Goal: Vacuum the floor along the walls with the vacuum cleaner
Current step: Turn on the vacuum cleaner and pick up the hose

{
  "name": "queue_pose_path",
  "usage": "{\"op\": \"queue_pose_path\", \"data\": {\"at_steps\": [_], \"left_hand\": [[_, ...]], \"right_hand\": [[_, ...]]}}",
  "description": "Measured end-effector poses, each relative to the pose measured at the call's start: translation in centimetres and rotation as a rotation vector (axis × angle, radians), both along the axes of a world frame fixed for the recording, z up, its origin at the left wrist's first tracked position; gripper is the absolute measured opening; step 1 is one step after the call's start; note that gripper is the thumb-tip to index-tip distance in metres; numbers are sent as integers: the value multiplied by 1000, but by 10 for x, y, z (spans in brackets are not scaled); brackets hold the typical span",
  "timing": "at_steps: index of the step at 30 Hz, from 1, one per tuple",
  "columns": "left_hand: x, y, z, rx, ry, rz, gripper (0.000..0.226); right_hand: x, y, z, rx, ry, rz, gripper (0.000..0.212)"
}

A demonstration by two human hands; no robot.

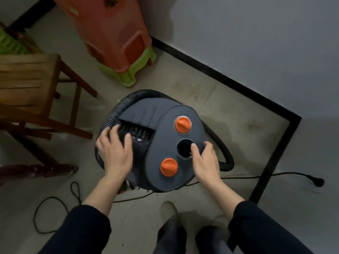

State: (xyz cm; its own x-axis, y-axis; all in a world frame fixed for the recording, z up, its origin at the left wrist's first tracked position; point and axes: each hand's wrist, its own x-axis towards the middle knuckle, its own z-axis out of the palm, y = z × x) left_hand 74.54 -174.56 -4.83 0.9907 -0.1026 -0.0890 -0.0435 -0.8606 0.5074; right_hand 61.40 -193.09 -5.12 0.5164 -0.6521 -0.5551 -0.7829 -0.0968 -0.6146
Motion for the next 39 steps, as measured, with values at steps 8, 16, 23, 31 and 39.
{"op": "queue_pose_path", "data": {"at_steps": [8, 16, 23, 31, 39], "left_hand": [[14, 55, -42, -181, 546, 128, 66], [29, 72, -62, -180, 486, 9, 68], [48, 93, -87, -138, 456, -34, 83], [71, 105, -83, -113, 493, -83, 69], [123, 145, -72, -52, 499, -229, 55]], "right_hand": [[10, 15, -9, -129, 113, 16, 68], [20, 0, -1, -90, 144, 31, 73], [70, -41, -9, 5, -135, 97, 68], [93, -22, -6, -162, 33, 84, 66], [90, 51, -10, -212, 80, 44, 67]]}}
